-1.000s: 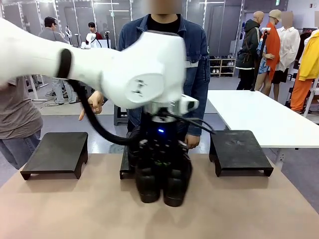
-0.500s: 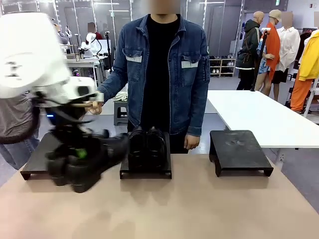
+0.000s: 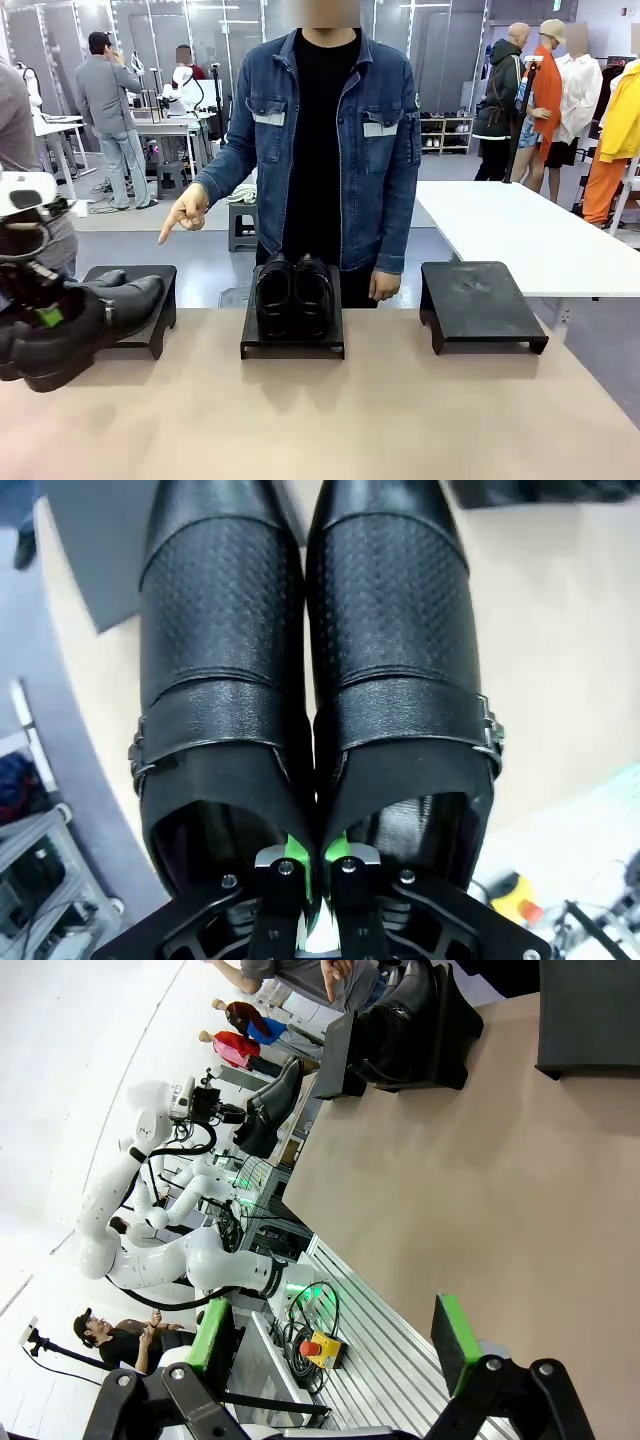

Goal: Place the shoes on the stand as instructed by the person.
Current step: Pick up another pair of Shoes and place it on the Shoes Stand indicated by the person.

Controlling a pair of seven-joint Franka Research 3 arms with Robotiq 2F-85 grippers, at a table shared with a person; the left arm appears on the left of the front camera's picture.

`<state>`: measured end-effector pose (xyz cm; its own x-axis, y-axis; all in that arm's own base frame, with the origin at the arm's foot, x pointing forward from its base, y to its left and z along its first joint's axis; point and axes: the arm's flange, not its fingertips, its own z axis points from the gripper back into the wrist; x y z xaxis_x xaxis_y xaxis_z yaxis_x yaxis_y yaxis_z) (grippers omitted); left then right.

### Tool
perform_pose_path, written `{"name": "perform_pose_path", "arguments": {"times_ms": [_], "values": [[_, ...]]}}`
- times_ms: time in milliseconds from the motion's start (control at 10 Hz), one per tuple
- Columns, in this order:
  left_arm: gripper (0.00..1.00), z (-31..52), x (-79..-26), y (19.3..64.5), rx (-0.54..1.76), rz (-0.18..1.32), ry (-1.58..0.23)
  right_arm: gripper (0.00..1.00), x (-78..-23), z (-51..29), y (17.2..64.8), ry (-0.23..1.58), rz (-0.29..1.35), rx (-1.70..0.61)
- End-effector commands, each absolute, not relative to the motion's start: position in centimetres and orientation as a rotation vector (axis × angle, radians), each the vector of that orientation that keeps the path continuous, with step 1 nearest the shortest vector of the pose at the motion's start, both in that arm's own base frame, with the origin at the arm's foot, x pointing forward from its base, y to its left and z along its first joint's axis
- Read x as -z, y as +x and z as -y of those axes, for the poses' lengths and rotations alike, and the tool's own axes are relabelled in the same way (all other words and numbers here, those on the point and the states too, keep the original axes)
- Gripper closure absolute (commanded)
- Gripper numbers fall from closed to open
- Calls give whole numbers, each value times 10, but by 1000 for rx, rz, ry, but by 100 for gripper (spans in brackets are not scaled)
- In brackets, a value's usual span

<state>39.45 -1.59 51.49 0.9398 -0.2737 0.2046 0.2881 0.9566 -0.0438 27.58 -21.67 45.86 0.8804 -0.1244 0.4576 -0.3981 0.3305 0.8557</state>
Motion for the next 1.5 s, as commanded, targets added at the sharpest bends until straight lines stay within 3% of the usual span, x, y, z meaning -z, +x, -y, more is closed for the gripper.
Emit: {"name": "perform_pose_path", "arguments": {"times_ms": [0,700,800,900,1400], "values": [[97,4,-511,408,230,268,-68,0,-460,218,276,1237,505,-202],[97,-9,-504,405,222,228,-69,0,-460,218,276,1237,505,-202],[93,-8,-495,407,218,216,-71,0,-460,218,276,1237,505,-202],[93,1,-500,412,232,299,3,0,-460,218,276,1237,505,-202],[93,9,-502,494,196,377,51,0,-460,218,276,1237,505,-202]]}}
